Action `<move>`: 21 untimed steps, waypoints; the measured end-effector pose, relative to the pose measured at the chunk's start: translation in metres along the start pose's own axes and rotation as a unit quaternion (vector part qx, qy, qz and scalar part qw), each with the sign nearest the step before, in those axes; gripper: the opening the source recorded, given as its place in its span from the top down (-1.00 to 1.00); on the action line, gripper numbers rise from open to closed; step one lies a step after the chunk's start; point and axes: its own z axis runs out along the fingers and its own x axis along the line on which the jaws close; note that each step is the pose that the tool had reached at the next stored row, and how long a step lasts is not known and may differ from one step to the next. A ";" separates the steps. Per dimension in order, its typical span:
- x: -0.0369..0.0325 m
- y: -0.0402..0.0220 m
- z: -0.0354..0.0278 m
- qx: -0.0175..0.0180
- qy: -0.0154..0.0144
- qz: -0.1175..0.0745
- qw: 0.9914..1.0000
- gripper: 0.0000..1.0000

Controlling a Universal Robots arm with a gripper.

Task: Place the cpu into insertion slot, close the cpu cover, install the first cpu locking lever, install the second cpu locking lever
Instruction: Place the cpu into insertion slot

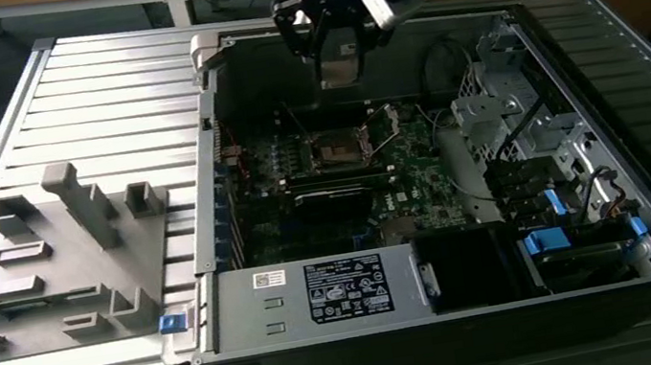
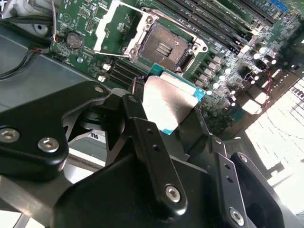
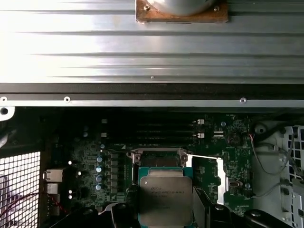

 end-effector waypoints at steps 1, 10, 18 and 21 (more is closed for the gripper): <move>0.0001 -0.0001 0.0009 0.000 0.000 0.000 1.000 -0.08; 0.0006 -0.0011 0.0106 0.000 -0.001 0.000 1.000 -0.08; 0.0012 -0.0038 0.0204 0.000 -0.002 0.000 1.000 -0.08; 0.0017 -0.0045 0.0252 0.000 -0.003 0.000 1.000 -0.08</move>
